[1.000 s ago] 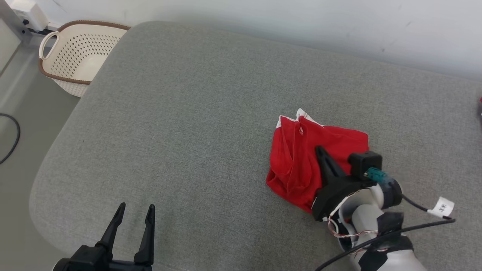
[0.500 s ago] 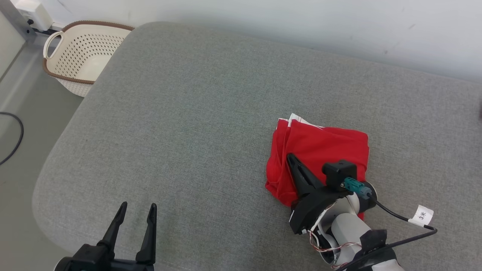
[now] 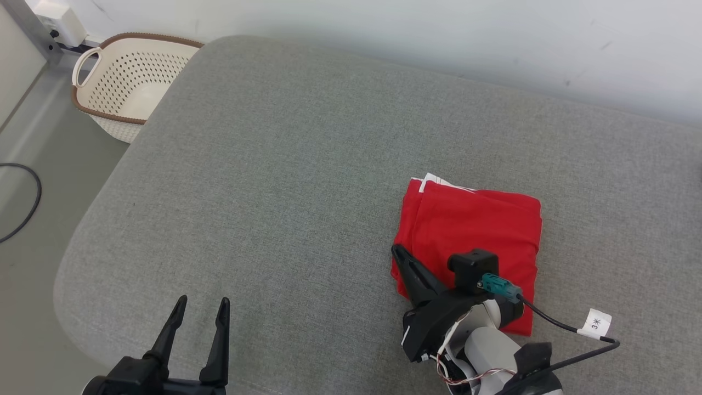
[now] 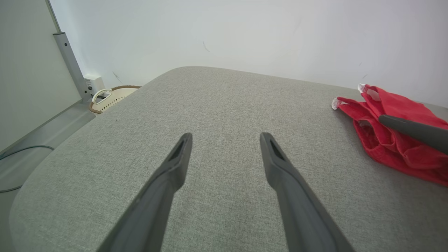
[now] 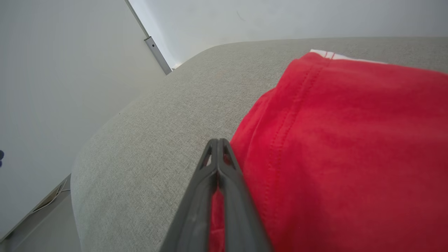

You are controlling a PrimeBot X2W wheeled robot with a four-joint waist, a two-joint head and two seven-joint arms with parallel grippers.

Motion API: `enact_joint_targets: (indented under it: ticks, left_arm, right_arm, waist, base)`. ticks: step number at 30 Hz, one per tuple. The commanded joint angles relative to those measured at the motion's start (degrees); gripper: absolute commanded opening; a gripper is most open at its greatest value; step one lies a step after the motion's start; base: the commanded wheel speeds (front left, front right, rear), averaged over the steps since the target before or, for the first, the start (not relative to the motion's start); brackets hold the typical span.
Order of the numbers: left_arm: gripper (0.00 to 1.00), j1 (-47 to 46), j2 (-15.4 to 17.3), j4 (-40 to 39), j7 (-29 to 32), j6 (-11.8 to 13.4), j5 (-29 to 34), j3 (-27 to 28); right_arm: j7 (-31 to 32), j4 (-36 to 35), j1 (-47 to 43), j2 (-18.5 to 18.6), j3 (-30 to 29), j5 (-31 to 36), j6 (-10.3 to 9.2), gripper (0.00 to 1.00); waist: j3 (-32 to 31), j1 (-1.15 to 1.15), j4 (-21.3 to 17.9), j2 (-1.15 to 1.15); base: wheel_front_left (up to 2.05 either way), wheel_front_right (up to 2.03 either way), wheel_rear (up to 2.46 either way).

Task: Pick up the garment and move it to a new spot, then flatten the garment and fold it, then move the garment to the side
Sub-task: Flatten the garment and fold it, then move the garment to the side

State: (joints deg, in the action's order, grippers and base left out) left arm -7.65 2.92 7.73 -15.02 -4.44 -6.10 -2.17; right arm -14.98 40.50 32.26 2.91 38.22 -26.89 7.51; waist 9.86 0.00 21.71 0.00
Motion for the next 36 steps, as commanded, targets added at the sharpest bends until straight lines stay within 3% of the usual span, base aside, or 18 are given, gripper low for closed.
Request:
enact_joint_targets:
  ticks: [1,6,7,9,10,24,36]
  left_arm:
    - [1.0,0.16,0.0,0.25,-0.27,0.01,-0.3,0.12]
    - [1.0,0.93,0.01,-0.16,-0.27,0.34,0.03,1.05]
    - [1.0,1.05,0.01,-0.26,-0.27,0.29,0.07,1.21]
    - [1.0,1.44,0.0,-0.46,-0.27,0.41,0.2,1.5]
    - [1.0,1.67,0.0,-0.54,-0.27,0.43,0.27,1.54]
    - [1.0,4.76,0.01,-1.54,-0.27,1.13,0.46,2.57]
    - [1.0,5.31,0.0,-1.63,-0.27,0.92,0.41,2.33]
  right_arm:
    - [-0.2,-0.04,-0.07,-0.04,0.14,-0.81,-0.05,0.0]
    - [-0.2,-2.34,-0.55,-0.05,-1.29,-3.14,-0.05,0.01]
    - [-0.2,-2.87,-0.3,-0.04,-1.62,-2.0,-0.05,0.3]
    - [-0.2,-4.58,-0.49,-0.03,-3.22,-1.19,-0.05,0.73]
    - [-0.19,-5.17,-0.87,-0.02,-4.01,-0.41,-0.05,1.0]
    - [-0.19,-7.68,-5.27,3.22,-18.38,7.89,-0.05,1.0]
    - [1.0,-4.13,-8.2,4.43,-20.12,5.96,-0.05,1.0]
  waist:
    - [-0.15,0.0,-0.09,0.0]
    - [-0.9,0.0,-1.24,0.0]
    - [-1.1,0.0,-1.53,0.0]
    - [-1.57,0.0,-2.31,0.0]
    - [-1.79,0.0,-2.61,0.0]
    - [-5.41,0.0,-7.22,0.0]
    - [-5.99,0.0,-9.39,0.0]
  base:
    - [0.0,0.0,0.0]
    - [0.0,0.0,0.0]
    - [0.0,0.0,0.0]
    - [0.0,0.0,0.0]
    - [0.0,0.0,0.0]
    - [0.0,0.0,0.0]
    - [0.0,0.0,0.0]
